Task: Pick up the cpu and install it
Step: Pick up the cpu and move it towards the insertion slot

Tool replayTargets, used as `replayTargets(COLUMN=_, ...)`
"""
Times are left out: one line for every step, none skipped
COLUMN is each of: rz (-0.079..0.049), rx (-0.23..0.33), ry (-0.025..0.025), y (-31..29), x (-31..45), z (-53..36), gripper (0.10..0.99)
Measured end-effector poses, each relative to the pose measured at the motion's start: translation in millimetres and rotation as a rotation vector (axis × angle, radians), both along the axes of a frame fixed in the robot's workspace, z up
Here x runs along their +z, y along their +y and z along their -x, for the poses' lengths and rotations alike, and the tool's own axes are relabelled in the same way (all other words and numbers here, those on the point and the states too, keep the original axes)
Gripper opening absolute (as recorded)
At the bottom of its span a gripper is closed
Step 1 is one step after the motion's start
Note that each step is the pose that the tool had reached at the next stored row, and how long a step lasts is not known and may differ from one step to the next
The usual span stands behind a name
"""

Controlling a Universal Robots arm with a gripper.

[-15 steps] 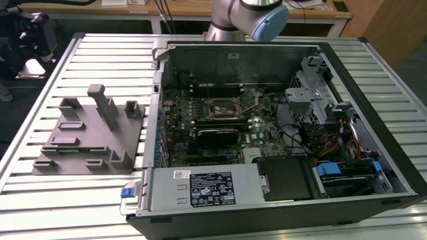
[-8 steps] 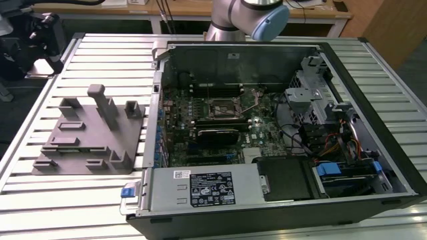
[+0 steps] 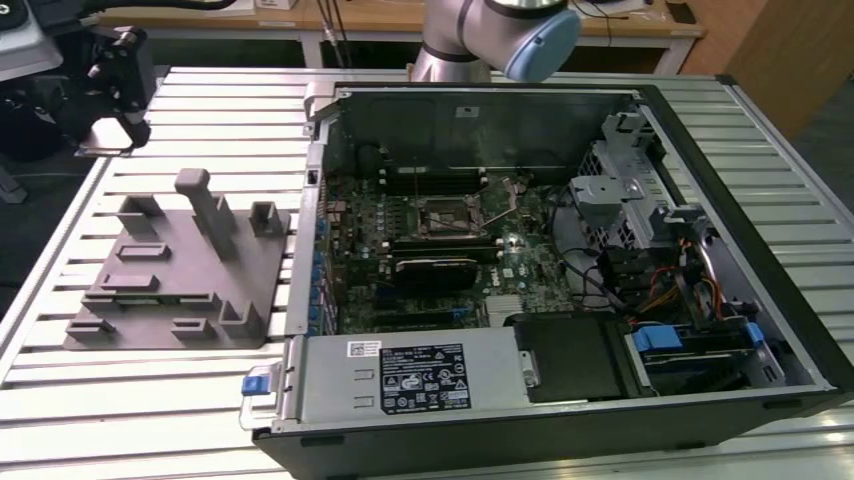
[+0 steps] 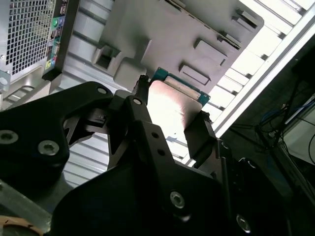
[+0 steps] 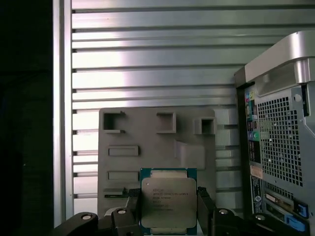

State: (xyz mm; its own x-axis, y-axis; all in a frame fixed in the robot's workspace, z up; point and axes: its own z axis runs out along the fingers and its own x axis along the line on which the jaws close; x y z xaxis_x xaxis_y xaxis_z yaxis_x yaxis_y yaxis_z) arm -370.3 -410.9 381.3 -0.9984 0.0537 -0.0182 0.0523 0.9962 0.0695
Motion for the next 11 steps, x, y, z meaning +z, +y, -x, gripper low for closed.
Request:
replayTargets(rz=0.000, rx=0.000, ry=0.0000, y=0.0, x=0.0, z=-2.5, gripper=0.541)
replayTargets(rz=0.000, rx=0.000, ry=0.0000, y=0.0, x=0.0, z=-4.3, gripper=0.541)
replayTargets(rz=0.000, rx=0.000, ry=0.0000, y=0.0, x=0.0, z=-6.1, gripper=0.541)
replayTargets(rz=0.000, rx=0.000, ry=0.0000, y=0.0, x=0.0, z=-7.9, gripper=0.541)
replayTargets(rz=0.000, rx=0.000, ry=0.0000, y=0.0, x=0.0, z=-10.2, gripper=0.541)
replayTargets(rz=0.000, rx=0.000, ry=0.0000, y=0.0, x=0.0, z=-12.6, gripper=0.541)
replayTargets(rz=0.000, rx=0.000, ry=0.0000, y=0.0, x=0.0, z=-15.5, gripper=0.541)
replayTargets(rz=0.000, rx=0.000, ry=0.0000, y=0.0, x=0.0, z=-18.2, gripper=0.541)
replayTargets(rz=0.000, rx=0.000, ry=0.0000, y=0.0, x=0.0, z=-20.9, gripper=0.541)
replayTargets(rz=0.000, rx=0.000, ry=0.0000, y=0.0, x=0.0, z=-23.6, gripper=0.541)
replayTargets(rz=0.000, rx=0.000, ry=0.0000, y=0.0, x=0.0, z=-25.7, gripper=0.541)
